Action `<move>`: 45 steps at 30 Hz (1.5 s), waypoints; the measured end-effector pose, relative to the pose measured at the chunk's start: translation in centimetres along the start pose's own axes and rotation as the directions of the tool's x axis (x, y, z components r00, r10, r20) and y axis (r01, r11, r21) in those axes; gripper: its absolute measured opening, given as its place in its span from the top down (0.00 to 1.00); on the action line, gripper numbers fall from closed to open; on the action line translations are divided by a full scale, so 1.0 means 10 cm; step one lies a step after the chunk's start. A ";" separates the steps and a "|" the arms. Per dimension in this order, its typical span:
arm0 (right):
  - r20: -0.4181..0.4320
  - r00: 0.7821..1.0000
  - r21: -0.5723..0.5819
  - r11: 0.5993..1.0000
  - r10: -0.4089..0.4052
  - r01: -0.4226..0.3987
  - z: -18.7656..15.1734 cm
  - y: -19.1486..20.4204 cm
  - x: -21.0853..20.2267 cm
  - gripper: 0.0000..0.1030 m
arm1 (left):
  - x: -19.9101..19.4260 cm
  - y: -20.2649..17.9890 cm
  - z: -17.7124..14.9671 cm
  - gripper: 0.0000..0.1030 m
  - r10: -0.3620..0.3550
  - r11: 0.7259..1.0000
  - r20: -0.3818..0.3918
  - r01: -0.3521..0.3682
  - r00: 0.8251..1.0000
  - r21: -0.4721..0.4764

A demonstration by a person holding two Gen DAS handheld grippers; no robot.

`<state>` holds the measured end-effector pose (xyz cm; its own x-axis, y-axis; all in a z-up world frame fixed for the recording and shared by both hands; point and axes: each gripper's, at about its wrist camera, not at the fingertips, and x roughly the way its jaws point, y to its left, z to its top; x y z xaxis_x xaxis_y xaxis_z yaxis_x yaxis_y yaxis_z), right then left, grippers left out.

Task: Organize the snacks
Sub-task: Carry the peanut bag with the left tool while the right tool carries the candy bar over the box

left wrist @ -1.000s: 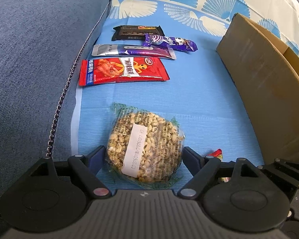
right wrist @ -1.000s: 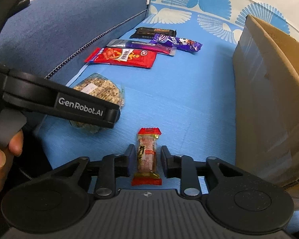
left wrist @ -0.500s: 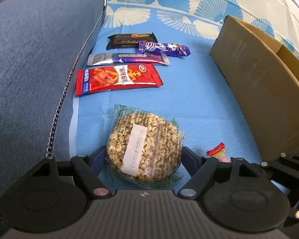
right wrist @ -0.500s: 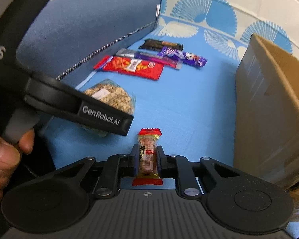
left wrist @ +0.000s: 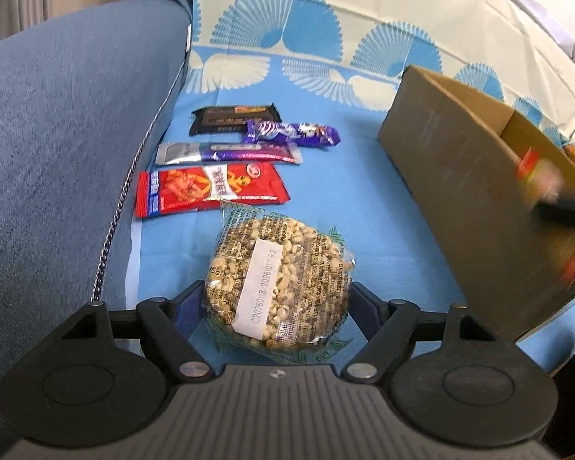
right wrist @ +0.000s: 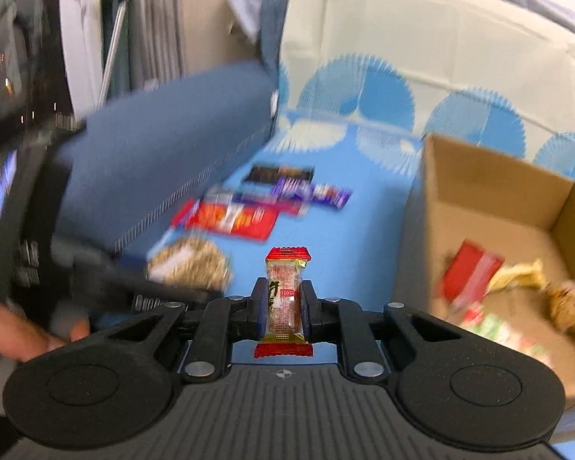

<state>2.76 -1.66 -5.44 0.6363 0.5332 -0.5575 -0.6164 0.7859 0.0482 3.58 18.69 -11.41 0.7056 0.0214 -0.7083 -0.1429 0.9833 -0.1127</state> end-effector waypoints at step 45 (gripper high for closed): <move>0.214 0.928 0.438 0.879 -0.307 0.190 0.13 -2.35 -0.67 0.83 | -0.46 -2.28 1.29 0.20 -0.183 0.981 0.223 0.165 0.958 0.099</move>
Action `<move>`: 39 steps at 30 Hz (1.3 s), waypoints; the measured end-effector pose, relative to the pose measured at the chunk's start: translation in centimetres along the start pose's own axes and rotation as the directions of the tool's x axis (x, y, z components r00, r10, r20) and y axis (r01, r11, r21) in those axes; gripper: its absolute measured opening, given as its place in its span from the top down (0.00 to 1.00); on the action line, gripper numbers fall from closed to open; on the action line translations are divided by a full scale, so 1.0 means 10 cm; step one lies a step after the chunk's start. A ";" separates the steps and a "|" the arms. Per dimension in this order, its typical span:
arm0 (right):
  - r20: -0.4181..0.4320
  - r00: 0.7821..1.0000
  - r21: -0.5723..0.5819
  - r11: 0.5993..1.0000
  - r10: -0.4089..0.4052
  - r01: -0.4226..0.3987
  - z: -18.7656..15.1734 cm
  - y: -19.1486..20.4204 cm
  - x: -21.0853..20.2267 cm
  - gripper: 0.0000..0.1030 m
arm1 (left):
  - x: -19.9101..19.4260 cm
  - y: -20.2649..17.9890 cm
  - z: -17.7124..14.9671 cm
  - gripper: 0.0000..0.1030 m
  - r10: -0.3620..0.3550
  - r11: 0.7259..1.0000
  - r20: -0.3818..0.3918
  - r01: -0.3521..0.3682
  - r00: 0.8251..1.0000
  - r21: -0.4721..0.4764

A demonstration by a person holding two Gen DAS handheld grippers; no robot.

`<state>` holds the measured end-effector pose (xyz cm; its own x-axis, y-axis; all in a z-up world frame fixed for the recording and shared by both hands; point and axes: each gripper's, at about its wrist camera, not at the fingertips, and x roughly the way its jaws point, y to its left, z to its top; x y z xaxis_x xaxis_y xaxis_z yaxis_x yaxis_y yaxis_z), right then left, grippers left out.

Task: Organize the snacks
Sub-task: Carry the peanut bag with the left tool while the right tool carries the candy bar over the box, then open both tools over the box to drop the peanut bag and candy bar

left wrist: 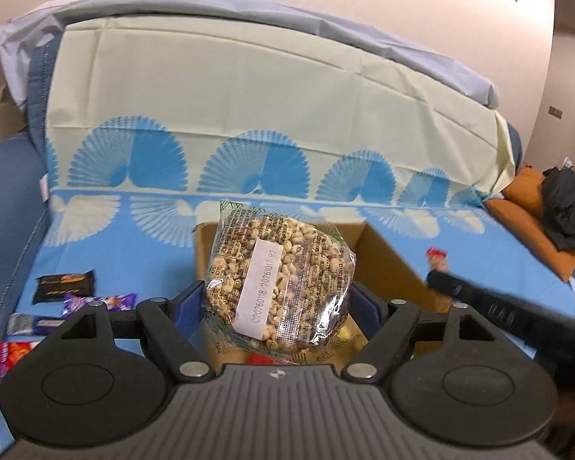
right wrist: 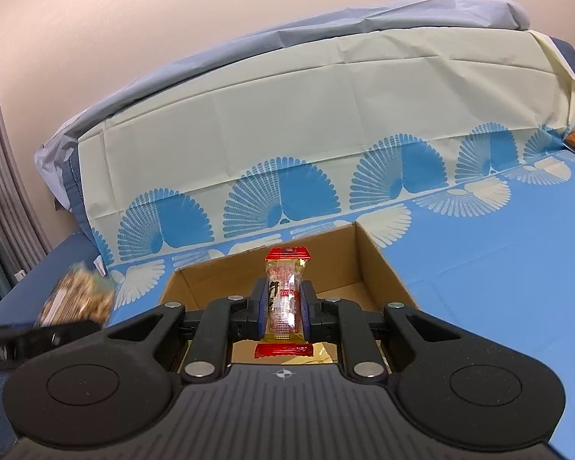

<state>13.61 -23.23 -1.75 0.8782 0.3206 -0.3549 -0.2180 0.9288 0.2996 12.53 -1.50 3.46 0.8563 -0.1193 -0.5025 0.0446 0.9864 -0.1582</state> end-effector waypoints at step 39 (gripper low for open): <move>0.006 1.000 0.027 1.000 -0.013 0.012 0.00 -0.04 -0.03 0.83 | 0.35 -0.59 0.21 0.20 -0.064 0.998 -0.015 0.064 0.998 0.019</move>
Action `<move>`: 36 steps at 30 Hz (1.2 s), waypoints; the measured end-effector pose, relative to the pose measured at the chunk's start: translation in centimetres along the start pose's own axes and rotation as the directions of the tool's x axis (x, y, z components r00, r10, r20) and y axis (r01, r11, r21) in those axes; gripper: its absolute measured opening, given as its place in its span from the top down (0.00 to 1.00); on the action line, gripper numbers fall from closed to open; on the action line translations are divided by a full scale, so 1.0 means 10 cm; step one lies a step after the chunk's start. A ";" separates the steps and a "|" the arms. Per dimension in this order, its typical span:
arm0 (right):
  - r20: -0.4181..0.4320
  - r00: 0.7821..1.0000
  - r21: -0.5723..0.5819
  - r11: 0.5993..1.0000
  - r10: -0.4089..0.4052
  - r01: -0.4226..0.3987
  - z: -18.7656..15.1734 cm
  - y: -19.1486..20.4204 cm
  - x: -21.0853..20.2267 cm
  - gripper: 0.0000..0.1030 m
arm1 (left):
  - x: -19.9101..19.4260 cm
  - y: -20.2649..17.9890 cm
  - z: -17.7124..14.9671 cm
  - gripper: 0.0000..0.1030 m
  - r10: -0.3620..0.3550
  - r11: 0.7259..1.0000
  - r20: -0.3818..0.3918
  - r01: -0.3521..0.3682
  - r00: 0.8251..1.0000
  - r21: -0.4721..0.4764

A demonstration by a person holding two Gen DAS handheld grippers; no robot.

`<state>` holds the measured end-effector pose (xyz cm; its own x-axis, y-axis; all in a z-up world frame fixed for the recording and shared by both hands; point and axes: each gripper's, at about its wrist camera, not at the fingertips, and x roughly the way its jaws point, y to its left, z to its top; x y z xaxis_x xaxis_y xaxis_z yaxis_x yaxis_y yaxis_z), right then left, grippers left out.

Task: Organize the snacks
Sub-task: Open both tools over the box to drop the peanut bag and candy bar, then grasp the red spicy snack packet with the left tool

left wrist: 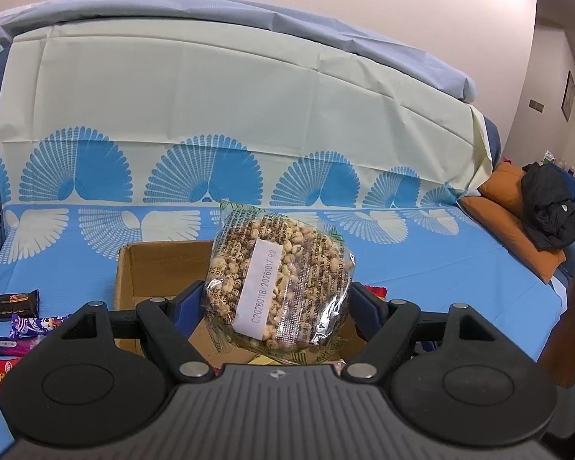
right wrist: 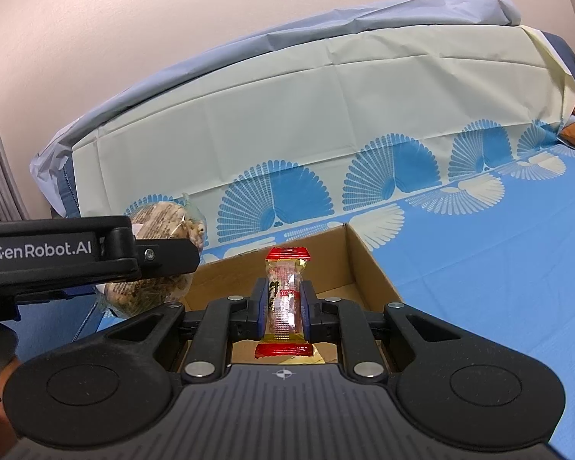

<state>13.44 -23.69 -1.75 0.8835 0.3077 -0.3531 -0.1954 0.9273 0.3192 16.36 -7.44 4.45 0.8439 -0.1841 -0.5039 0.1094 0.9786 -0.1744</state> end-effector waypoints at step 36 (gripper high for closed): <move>-0.102 0.993 -0.076 0.996 -0.050 0.043 -0.11 0.11 0.19 0.54 | -0.52 0.88 -0.57 0.67 0.046 0.990 0.005 -0.045 0.999 -0.131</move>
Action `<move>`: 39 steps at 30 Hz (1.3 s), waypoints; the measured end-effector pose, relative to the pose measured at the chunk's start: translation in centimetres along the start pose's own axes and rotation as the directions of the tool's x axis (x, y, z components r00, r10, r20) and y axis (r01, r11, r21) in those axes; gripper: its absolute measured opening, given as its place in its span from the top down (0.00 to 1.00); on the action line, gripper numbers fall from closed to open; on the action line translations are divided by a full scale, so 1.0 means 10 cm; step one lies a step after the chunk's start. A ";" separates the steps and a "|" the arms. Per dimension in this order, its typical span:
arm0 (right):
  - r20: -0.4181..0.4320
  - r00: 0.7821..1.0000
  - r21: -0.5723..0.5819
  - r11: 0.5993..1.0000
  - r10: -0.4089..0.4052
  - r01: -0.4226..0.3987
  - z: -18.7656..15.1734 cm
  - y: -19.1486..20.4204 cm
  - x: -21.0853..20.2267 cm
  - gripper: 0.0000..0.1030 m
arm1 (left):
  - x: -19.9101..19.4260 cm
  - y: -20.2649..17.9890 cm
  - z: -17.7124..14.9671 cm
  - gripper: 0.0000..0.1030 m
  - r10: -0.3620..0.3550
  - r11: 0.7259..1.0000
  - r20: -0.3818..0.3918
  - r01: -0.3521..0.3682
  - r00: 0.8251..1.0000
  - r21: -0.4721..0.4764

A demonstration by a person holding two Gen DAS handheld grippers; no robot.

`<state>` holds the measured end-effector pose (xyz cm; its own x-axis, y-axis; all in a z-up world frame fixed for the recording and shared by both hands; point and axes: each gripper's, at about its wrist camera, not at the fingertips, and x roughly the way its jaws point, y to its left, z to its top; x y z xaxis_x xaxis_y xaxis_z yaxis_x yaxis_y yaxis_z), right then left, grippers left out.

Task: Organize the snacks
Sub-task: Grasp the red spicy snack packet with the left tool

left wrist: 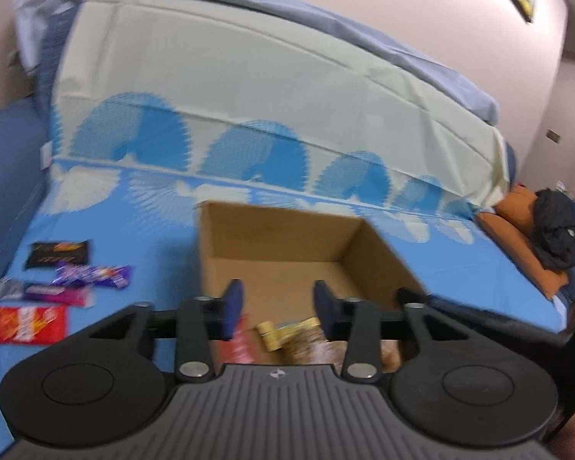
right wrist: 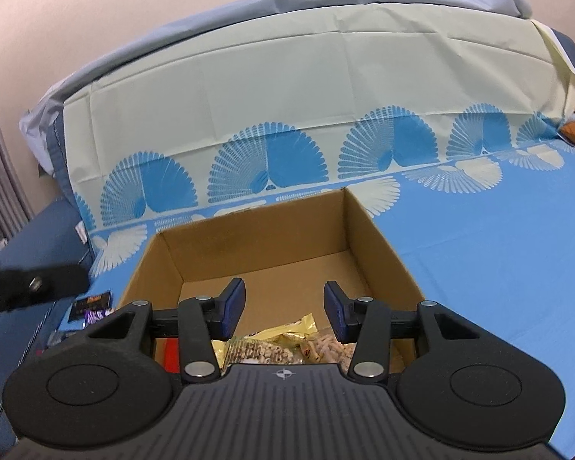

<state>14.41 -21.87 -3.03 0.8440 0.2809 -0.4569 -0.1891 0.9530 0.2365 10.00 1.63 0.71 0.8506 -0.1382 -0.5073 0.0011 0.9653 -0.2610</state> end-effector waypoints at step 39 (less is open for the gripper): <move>-0.051 0.983 -0.107 0.978 0.176 -0.180 -0.03 0.51 0.26 0.67 | 1.27 2.52 -0.15 0.10 0.672 0.349 -0.503 -0.832 0.543 -0.431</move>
<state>15.47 -16.30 -3.24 0.7708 0.4494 -0.4515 -0.3911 0.8933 0.2215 19.99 23.83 -13.52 0.1983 0.4625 -0.8642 -0.9340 0.3566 -0.0235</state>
